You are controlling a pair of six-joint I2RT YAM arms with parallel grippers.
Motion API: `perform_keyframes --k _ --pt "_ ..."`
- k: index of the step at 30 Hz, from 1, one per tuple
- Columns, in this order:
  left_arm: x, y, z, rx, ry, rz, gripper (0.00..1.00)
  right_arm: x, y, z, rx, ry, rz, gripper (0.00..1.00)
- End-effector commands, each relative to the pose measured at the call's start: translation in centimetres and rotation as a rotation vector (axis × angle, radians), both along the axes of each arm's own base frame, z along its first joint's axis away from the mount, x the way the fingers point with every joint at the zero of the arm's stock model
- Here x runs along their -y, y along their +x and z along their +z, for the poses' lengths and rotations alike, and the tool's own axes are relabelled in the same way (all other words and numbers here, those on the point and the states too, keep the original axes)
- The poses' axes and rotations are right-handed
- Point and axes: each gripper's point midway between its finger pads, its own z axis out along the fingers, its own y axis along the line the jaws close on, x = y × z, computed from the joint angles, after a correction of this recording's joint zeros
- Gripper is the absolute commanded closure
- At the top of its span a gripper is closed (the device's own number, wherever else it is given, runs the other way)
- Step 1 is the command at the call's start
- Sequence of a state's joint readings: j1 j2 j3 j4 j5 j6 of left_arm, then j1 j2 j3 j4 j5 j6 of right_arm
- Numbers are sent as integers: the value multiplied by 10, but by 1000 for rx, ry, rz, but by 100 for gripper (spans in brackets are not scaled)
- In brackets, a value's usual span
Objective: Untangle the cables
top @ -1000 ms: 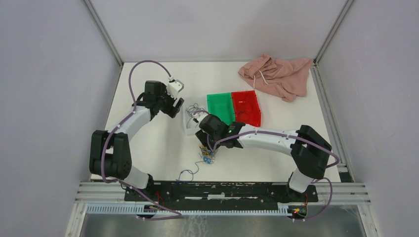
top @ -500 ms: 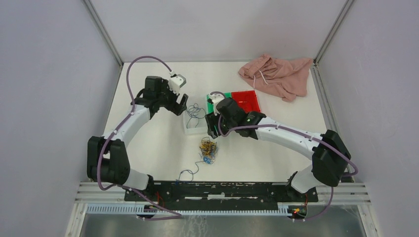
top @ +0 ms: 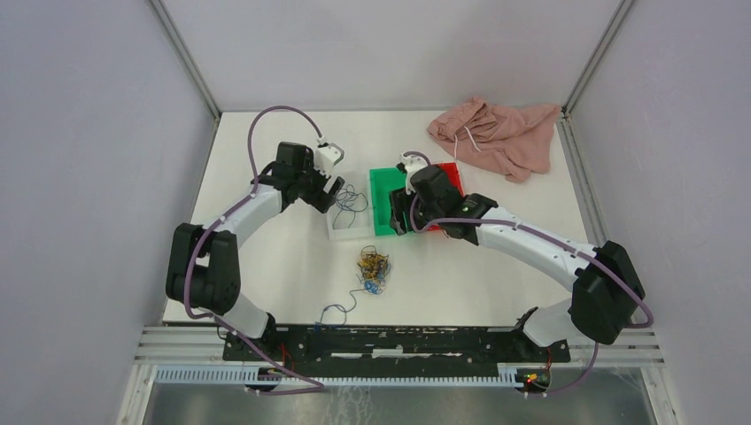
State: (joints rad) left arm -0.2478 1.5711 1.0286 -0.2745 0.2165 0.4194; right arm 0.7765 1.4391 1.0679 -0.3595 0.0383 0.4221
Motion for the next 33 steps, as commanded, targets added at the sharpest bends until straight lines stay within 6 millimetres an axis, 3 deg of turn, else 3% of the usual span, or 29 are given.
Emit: perform_keyframes --k 1,5,8,12,16,20,23,26,33 --pt "-15 17 9 101 75 -20 5 -2 4 13 39 32 4 36" --pt "-13 20 18 106 44 -26 5 -25 -18 20 48 77 165 36" --pt "-4 21 33 121 -2 -46 3 -50 -53 20 114 31 370 35" --pt "7 8 64 107 -63 -102 1 -79 -107 20 225 -28 738 35" --pt "5 -3 98 114 -167 -99 1 -94 -134 17 285 -89 1028 34" --pt "-19 9 134 147 -281 14 1 -110 -138 -2 292 -240 1196 34" --pt "-34 13 153 175 -298 49 1 -121 -142 -28 264 -337 1286 34" --pt "-44 15 160 190 -290 73 1 -132 -143 -52 239 -397 1339 34" --pt "-45 15 168 200 -307 86 1 -146 -139 -87 214 -521 1396 36"
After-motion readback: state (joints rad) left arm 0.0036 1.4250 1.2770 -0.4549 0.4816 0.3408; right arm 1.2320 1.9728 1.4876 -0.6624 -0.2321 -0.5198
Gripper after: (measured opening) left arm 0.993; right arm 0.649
